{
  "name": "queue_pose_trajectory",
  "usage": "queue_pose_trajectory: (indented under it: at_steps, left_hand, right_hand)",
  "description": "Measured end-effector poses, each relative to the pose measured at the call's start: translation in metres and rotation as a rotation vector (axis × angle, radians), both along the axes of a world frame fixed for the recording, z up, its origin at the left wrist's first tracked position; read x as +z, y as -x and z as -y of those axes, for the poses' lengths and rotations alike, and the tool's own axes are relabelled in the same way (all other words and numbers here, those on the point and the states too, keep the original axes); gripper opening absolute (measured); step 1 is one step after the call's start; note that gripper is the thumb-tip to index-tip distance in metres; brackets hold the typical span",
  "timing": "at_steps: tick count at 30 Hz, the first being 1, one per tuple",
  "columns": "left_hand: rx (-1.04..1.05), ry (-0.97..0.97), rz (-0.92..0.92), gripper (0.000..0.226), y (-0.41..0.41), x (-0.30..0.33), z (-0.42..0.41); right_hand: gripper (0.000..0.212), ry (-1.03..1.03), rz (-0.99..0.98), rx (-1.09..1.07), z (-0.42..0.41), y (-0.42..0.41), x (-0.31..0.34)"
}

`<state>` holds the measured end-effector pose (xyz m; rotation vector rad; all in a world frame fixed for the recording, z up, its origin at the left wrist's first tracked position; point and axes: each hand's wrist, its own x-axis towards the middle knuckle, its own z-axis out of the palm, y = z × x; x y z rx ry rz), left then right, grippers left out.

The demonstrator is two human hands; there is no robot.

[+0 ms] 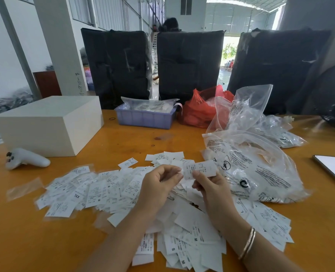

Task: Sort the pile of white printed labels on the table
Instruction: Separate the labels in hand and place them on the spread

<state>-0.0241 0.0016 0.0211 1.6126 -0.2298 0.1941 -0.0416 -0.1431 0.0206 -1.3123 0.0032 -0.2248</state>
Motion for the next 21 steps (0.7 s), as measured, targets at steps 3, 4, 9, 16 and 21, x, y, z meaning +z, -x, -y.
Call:
queue_pose_trajectory:
  at_steps: [3,4,9,16,21]
  left_hand:
    - [0.007,0.010,-0.004,0.014,-0.0013,0.0006,-0.0011]
    - [0.009,0.007,-0.003,0.015,-0.0018,0.0009,-0.0016]
    - [-0.017,0.003,0.004,0.018,-0.0026,0.0006,-0.0023]
    - [-0.050,-0.038,0.036,0.020,-0.0020,-0.0015,0.0009]
    - [0.005,-0.031,0.035,0.018,-0.0027,-0.0003,-0.0005]
  right_hand:
    - [0.022,0.049,-0.014,-0.001,-0.0015,0.0004,-0.0007]
    - [0.021,0.030,-0.011,-0.001,-0.0012,0.0005,-0.0002]
    - [0.005,-0.144,0.017,-0.003,0.0032,-0.0002,0.0014]
    - [0.010,-0.078,0.021,-0.016,-0.0003,0.0017,0.0010]
    - [0.019,0.040,0.042,0.009,-0.0022,0.0028,0.0007]
